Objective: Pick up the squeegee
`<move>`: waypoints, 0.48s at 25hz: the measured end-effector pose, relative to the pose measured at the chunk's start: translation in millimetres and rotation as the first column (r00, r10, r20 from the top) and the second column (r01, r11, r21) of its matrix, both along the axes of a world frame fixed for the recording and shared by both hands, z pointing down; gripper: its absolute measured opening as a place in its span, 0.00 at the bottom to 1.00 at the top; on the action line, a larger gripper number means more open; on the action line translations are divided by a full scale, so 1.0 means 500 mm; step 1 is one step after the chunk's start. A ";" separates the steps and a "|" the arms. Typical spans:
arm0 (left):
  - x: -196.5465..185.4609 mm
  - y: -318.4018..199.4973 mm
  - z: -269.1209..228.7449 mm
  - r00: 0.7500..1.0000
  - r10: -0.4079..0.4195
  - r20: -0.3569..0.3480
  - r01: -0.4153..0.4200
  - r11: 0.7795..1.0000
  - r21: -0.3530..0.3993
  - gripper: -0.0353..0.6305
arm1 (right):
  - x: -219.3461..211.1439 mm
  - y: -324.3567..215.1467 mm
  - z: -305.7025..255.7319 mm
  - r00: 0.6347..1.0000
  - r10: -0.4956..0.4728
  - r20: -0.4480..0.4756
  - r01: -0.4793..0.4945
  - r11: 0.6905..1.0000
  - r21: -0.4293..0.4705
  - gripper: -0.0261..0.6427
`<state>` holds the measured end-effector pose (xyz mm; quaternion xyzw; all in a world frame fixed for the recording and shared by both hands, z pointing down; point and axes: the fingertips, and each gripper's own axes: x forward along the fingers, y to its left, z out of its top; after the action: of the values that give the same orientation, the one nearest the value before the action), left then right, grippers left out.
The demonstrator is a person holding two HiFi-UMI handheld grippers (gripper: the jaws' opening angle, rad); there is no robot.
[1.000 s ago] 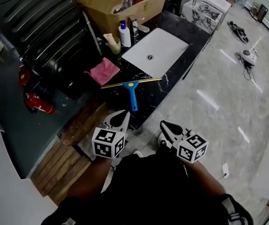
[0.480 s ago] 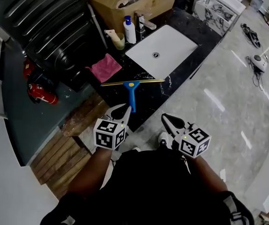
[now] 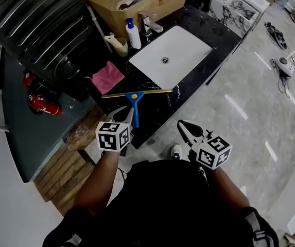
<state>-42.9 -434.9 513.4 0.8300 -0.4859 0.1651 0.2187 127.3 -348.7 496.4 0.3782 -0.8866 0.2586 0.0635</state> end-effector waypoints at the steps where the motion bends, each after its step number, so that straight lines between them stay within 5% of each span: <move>1: -0.001 -0.007 0.001 1.000 -0.011 -0.002 0.011 1.000 -0.003 0.09 | 0.006 -0.005 0.001 1.000 -0.001 0.001 0.001 1.000 0.000 0.05; 12: -0.004 -0.064 0.080 0.992 -0.078 0.094 0.085 0.994 -0.075 0.25 | 0.051 -0.053 -0.006 0.999 -0.038 0.003 0.038 0.999 0.008 0.05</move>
<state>-45.0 -466.9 553.5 0.7917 -0.5220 0.2128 0.2355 153.0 -375.4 493.5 0.3608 -0.8949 0.2544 0.0654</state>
